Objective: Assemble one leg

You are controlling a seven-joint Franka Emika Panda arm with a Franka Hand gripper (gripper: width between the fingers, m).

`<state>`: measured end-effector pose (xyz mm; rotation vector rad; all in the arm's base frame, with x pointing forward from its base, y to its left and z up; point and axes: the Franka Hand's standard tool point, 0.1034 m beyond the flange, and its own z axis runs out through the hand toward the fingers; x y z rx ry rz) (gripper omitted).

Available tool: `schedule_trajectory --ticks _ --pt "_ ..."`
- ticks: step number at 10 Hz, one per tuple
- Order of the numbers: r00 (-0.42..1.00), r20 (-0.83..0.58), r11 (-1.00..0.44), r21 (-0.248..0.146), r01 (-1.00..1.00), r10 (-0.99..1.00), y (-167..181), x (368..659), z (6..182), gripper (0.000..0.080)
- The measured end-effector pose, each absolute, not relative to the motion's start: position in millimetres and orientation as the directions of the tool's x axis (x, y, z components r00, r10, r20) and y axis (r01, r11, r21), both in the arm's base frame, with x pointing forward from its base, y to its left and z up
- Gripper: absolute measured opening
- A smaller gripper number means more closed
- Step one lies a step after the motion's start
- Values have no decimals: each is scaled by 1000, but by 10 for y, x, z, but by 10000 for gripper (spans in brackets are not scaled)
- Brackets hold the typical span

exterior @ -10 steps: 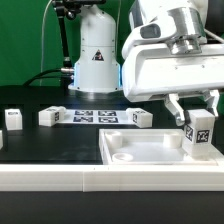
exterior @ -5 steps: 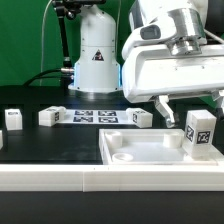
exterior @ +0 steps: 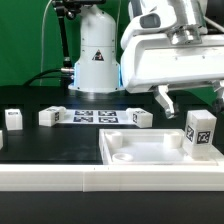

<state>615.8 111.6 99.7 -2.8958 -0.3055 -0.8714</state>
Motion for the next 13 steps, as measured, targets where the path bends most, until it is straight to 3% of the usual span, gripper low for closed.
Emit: schedule_trajectory --ticks 3,9,11,13 --pt "854 491 -971 -64 230 170 1171 6107 933 649" --pt "971 139 -960 -177 216 193 1236 6121 888 649" --pt "978 40 -957 -201 207 204 1159 6087 908 649" --pt "978 35 -957 -204 207 204 1170 6104 911 649"
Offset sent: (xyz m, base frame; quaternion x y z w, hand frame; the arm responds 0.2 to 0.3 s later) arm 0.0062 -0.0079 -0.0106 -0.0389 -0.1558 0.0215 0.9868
